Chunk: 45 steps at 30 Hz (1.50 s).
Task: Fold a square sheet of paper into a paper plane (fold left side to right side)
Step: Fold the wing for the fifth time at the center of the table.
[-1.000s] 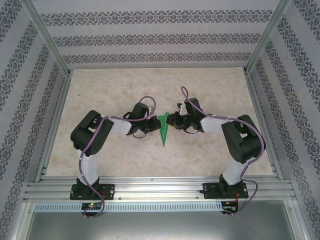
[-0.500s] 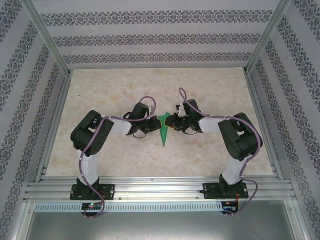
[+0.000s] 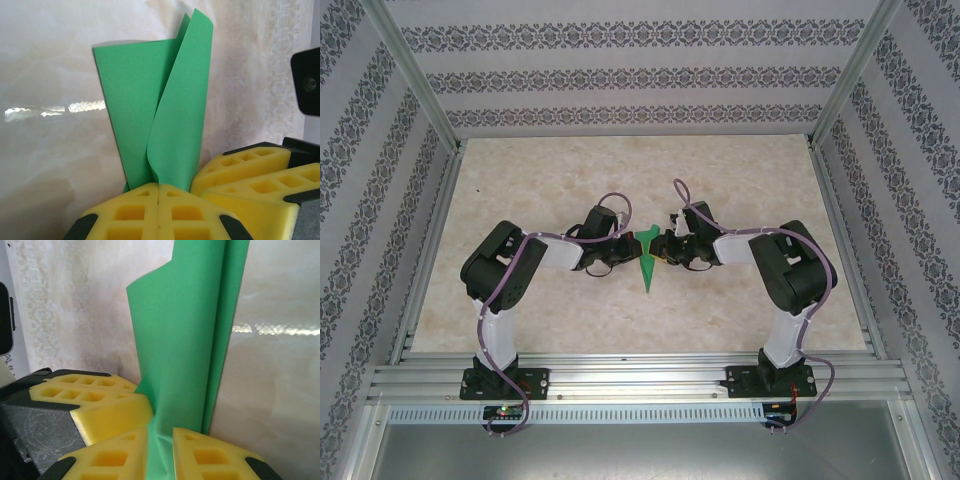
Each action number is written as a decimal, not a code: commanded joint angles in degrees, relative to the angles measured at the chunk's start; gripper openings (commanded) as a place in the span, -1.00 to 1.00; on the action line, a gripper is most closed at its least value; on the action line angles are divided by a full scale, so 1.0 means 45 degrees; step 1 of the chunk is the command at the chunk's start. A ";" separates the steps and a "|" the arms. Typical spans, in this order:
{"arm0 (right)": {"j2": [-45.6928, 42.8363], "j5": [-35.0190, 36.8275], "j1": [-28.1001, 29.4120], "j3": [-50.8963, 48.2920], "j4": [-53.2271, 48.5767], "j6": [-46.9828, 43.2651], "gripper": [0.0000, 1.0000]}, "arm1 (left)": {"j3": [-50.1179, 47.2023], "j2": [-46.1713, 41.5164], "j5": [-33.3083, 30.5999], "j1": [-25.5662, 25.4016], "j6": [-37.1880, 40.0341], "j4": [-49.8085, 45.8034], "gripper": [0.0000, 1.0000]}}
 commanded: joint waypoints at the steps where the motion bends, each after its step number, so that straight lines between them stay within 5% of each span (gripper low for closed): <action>1: 0.0273 -0.0131 0.0174 0.0377 0.0353 0.0069 -0.58 | -0.0491 0.0039 -0.1098 0.0302 0.0257 -0.0542 -1.00; 10: 0.0595 -0.0168 0.0290 0.0632 0.0172 0.0035 -0.57 | -0.0625 -0.0053 -0.1128 0.0439 0.0238 -0.0503 -1.00; 17: 0.0962 0.0615 0.0369 0.1272 -0.2182 -0.0504 -0.56 | -0.0855 -0.0273 -0.1088 0.0569 0.0257 -0.0375 -1.00; 29: 0.1046 0.1372 0.0369 0.1185 -0.3403 -0.0546 -0.56 | -0.1519 -0.2039 -0.1213 0.0971 0.0584 -0.1040 -0.41; 33: 0.1056 0.1499 0.0329 0.1111 -0.3359 -0.0364 -0.56 | -0.2254 -0.3228 -0.0835 0.0904 0.0676 -0.0910 -0.47; 45: 0.1162 0.1413 0.0332 0.0994 -0.2992 -0.0112 -0.56 | -0.2093 -0.3996 0.0444 -0.1860 -0.0028 -0.0185 -0.61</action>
